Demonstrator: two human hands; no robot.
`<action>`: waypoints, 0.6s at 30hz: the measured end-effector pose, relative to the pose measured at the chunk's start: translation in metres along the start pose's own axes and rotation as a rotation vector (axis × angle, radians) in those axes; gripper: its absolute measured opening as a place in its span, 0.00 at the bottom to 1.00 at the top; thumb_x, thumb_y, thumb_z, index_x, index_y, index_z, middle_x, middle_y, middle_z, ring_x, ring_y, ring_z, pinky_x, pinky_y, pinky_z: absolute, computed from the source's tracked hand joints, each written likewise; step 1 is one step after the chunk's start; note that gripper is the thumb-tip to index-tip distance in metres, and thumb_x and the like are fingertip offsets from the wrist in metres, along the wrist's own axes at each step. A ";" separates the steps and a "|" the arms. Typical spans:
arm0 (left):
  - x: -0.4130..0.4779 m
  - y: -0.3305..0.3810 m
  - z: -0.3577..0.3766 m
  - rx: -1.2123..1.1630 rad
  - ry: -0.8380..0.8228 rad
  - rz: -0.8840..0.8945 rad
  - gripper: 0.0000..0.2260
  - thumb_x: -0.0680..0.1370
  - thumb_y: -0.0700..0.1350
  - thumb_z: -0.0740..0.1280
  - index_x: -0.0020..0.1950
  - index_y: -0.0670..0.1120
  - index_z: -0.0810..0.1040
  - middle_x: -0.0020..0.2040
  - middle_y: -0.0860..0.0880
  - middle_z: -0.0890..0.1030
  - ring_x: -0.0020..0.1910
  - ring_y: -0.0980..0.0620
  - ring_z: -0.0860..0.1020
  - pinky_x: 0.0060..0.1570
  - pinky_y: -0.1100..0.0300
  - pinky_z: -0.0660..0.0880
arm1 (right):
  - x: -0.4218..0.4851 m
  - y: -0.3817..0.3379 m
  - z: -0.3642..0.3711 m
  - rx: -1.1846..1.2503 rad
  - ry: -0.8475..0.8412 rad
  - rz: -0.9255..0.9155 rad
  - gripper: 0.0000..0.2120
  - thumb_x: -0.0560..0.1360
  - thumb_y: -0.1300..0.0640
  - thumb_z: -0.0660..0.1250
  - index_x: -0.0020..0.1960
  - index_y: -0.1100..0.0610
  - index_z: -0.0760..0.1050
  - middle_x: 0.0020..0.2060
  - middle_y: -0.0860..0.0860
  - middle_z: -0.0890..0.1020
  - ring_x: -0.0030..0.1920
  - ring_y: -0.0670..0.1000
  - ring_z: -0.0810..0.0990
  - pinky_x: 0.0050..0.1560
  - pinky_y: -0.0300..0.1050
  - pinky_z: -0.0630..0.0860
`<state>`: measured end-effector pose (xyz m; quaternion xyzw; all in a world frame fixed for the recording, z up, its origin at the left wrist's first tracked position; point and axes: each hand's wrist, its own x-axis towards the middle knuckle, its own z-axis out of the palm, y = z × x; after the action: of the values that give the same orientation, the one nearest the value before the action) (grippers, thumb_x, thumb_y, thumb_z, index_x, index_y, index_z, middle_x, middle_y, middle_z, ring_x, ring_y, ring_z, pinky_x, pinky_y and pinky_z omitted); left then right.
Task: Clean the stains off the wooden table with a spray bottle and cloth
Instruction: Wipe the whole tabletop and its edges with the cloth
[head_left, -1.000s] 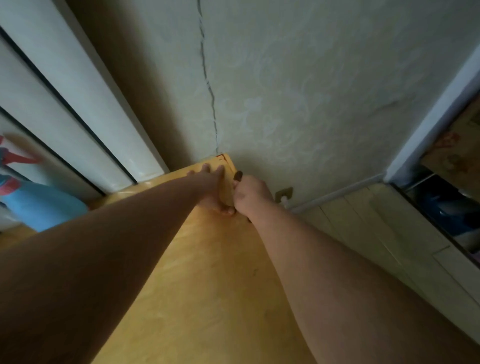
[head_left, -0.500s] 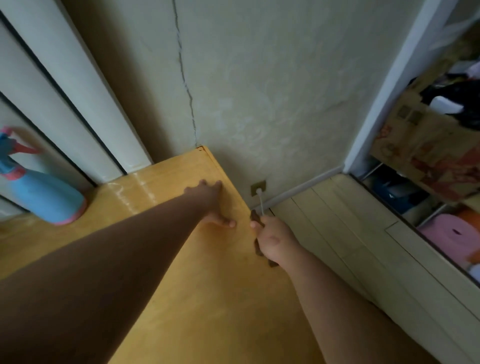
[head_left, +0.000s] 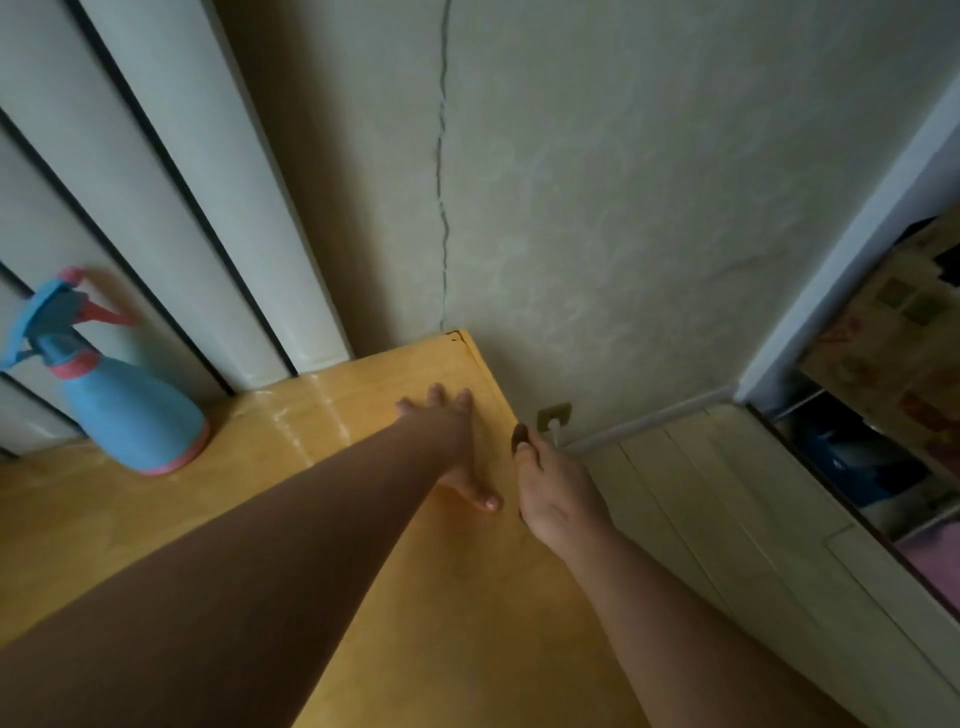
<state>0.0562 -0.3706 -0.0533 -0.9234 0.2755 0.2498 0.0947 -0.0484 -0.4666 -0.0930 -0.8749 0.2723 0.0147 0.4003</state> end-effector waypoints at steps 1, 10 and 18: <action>0.007 -0.006 -0.002 -0.005 0.004 -0.012 0.62 0.64 0.65 0.76 0.80 0.44 0.36 0.80 0.37 0.42 0.78 0.35 0.43 0.75 0.37 0.46 | 0.013 -0.006 0.003 -0.026 0.004 -0.006 0.21 0.83 0.48 0.48 0.73 0.49 0.64 0.64 0.54 0.75 0.61 0.57 0.75 0.55 0.49 0.72; 0.059 -0.028 -0.001 -0.089 -0.104 -0.076 0.69 0.56 0.69 0.78 0.78 0.51 0.32 0.80 0.45 0.34 0.75 0.31 0.34 0.65 0.22 0.55 | 0.155 -0.079 0.019 -0.035 -0.029 -0.010 0.16 0.82 0.57 0.54 0.67 0.55 0.72 0.64 0.58 0.76 0.63 0.60 0.74 0.60 0.47 0.70; 0.048 -0.026 -0.018 -0.280 -0.213 -0.183 0.67 0.61 0.58 0.81 0.76 0.56 0.28 0.76 0.49 0.26 0.73 0.30 0.30 0.60 0.19 0.57 | 0.210 -0.119 0.027 0.005 -0.072 0.011 0.16 0.79 0.62 0.57 0.47 0.50 0.83 0.36 0.59 0.83 0.33 0.60 0.82 0.28 0.46 0.78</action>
<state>0.1121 -0.3768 -0.0618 -0.9171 0.1412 0.3724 0.0165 0.1940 -0.4818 -0.0800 -0.8712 0.2626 0.0477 0.4120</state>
